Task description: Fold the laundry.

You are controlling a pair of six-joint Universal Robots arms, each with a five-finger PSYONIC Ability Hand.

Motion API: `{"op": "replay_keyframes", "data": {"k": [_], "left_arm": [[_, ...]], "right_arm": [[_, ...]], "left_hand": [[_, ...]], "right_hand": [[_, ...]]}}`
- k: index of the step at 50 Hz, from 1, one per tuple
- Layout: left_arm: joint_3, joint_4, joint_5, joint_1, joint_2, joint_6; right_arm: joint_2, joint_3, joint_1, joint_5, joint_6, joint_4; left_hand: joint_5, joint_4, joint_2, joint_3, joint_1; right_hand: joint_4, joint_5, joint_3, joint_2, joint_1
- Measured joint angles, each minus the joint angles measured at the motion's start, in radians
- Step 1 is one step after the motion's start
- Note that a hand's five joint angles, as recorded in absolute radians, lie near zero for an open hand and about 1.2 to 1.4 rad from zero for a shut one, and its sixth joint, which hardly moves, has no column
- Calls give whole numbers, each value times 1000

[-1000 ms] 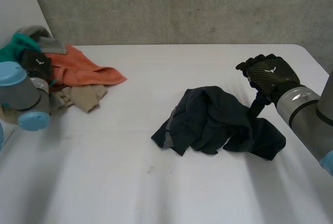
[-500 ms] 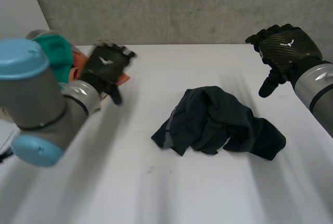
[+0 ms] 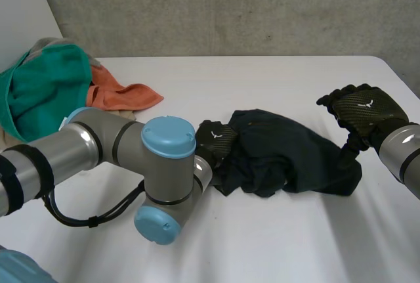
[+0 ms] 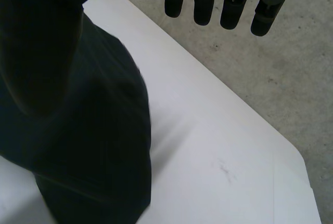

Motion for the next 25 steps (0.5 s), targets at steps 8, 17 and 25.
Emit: {"op": "replay_keyframes", "data": {"k": [8,17,25], "left_arm": [[10,46,-88,31,86,80],[-4,189,-105,124,303,162],[11,258,20,61,318,183]], "right_arm": [[-9,4,-18,-10,1,-14],[-27,-10,-16,-8,6,-18],[-29,-10,-15,-7,16,-25]], "left_hand": [[48,74,64,71,141],[69,74,64,71,216],[69,74,66,73,216]], "right_hand": [[0,0,0,0,0],[0,0,0,0,0],[0,0,0,0,0]]}}
